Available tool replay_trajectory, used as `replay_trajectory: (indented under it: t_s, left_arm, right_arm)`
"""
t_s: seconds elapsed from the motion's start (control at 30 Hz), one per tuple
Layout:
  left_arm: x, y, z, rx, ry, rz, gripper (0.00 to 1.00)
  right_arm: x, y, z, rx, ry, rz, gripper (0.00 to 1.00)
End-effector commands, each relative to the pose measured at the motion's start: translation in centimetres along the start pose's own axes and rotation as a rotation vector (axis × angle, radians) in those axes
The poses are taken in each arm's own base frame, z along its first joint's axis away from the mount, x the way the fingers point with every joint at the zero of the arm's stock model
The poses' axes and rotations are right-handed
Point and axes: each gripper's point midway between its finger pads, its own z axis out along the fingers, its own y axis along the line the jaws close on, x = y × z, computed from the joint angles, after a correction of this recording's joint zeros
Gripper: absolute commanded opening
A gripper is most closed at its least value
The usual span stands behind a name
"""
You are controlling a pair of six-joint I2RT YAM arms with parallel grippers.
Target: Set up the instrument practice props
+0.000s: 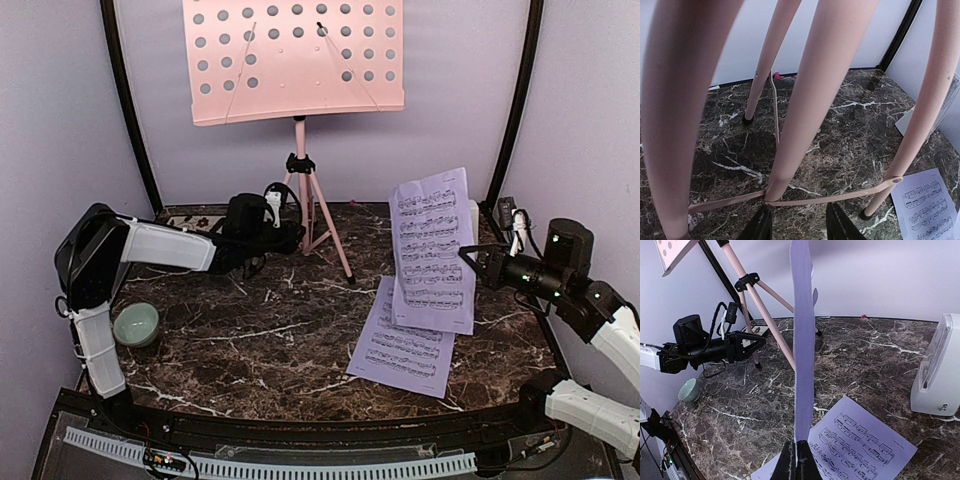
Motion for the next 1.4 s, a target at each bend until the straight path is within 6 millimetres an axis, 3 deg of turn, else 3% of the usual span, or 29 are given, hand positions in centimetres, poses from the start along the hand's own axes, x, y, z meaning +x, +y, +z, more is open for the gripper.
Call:
replay_trajectory:
  t_s: [0.0,0.17,0.33,0.6,1.03,1.37]
  left_arm:
    - [-2.4,-0.3,0.5,-0.035,-0.082,0.002,0.38]
    - [-3.2,-0.5,1.7,-0.055,-0.115,0.006,0.38]
    - [-3.5,-0.4,3.0,-0.070,-0.132,0.000,0.44]
    - [-4.6,-0.7,4.0,-0.090,-0.181,0.003,0.42]
    - [-5.0,-2.0,4.1,-0.081,-0.206,0.002,0.20]
    - [-5.3,-3.1,2.3,-0.090,-0.203,0.009,0.01]
  right_arm:
    - [-0.9,0.1,-0.2,0.005,-0.042,-0.001,0.00]
    - [-0.9,0.0,-0.1,0.007,-0.052,0.009,0.00]
    - [-1.2,0.0,-0.2,0.010,-0.061,0.012,0.00]
    - [-1.5,0.0,-0.3,0.012,-0.074,0.010,0.00]
    - [-1.5,-0.1,-0.6,0.023,-0.082,0.006,0.00]
    - [-1.4,-0.3,-0.7,0.031,-0.086,0.001,0.00]
